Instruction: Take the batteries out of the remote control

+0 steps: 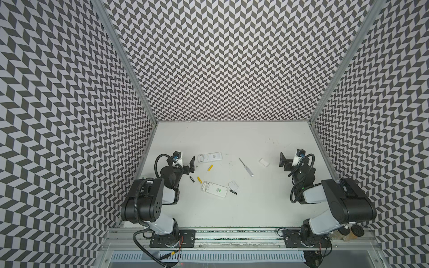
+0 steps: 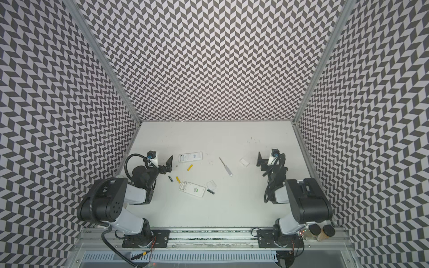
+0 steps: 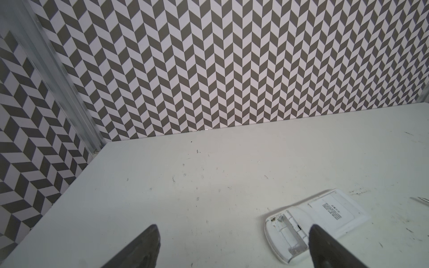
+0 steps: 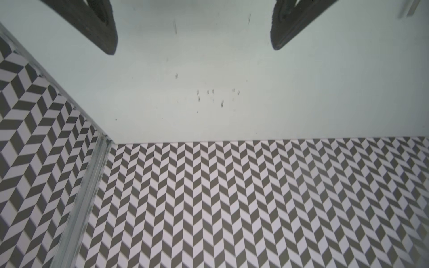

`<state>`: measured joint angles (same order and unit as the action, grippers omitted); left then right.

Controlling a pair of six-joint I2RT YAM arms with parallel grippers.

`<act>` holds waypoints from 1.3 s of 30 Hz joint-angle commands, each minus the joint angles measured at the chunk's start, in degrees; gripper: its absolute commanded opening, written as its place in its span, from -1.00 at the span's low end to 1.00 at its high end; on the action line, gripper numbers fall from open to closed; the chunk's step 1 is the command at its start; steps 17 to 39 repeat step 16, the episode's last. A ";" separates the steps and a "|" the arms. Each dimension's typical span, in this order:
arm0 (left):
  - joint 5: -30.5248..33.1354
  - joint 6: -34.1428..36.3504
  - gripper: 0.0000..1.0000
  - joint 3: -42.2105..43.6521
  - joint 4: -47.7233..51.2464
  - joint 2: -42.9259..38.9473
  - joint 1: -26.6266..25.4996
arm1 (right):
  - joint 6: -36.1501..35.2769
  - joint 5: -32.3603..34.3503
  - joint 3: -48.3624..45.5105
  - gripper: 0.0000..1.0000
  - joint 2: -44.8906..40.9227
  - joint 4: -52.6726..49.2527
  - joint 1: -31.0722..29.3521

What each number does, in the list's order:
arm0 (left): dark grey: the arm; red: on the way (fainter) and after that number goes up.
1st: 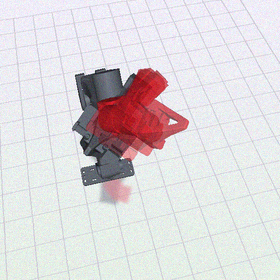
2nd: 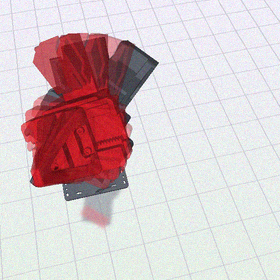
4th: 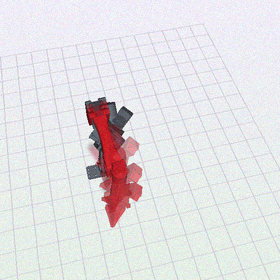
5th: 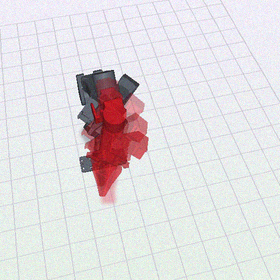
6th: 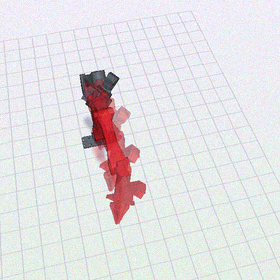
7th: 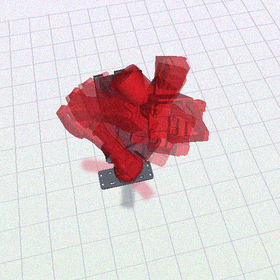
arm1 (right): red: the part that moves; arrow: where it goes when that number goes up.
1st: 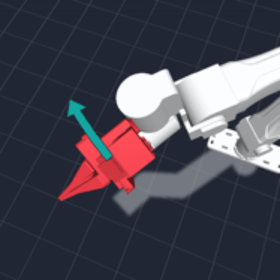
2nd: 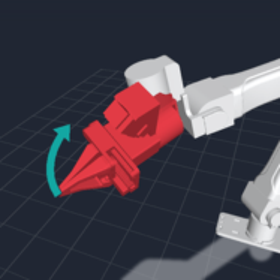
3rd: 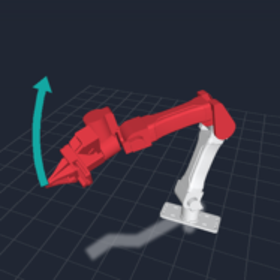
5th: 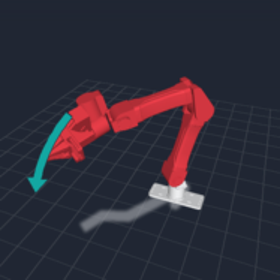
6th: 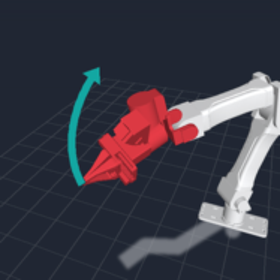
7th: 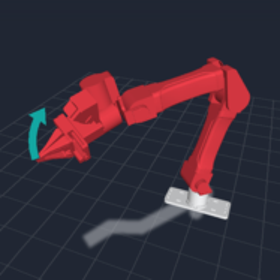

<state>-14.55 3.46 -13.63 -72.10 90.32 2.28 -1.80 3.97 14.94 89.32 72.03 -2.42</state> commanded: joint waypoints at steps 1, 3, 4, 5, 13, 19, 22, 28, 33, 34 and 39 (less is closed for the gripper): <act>0.40 -1.31 1.00 -0.30 -4.36 0.31 0.48 | 1.37 -0.85 -1.05 0.99 0.59 4.78 0.57; -0.53 -1.61 0.99 -0.02 -4.77 0.44 0.94 | 1.33 -1.09 -1.33 0.98 0.19 4.70 0.57; -1.19 -1.78 1.00 0.24 -5.33 0.33 1.26 | 1.27 -1.20 -1.16 0.98 -0.33 3.54 0.57; -1.60 -1.87 1.00 0.50 -5.71 0.31 1.40 | 1.28 -1.13 -0.86 0.99 -0.33 2.69 0.57; -2.08 -1.71 1.00 0.53 -4.98 -0.22 1.58 | 1.32 -0.89 -1.42 0.99 0.17 4.78 0.48; -1.36 -1.71 1.00 0.18 -4.55 -0.02 1.23 | 1.31 -0.97 -1.32 0.98 0.15 4.65 0.49; -1.36 -1.71 1.00 0.18 -4.55 -0.02 1.23 | 1.31 -0.97 -1.32 0.98 0.15 4.65 0.49; -1.36 -1.71 1.00 0.18 -4.55 -0.02 1.23 | 1.31 -0.97 -1.32 0.98 0.15 4.65 0.49; -1.36 -1.71 1.00 0.18 -4.55 -0.02 1.23 | 1.31 -0.97 -1.32 0.98 0.15 4.65 0.49; -1.36 -1.71 1.00 0.18 -4.55 -0.02 1.23 | 1.31 -0.97 -1.32 0.98 0.15 4.65 0.49; -1.36 -1.71 1.00 0.18 -4.55 -0.02 1.23 | 1.31 -0.97 -1.32 0.98 0.15 4.65 0.49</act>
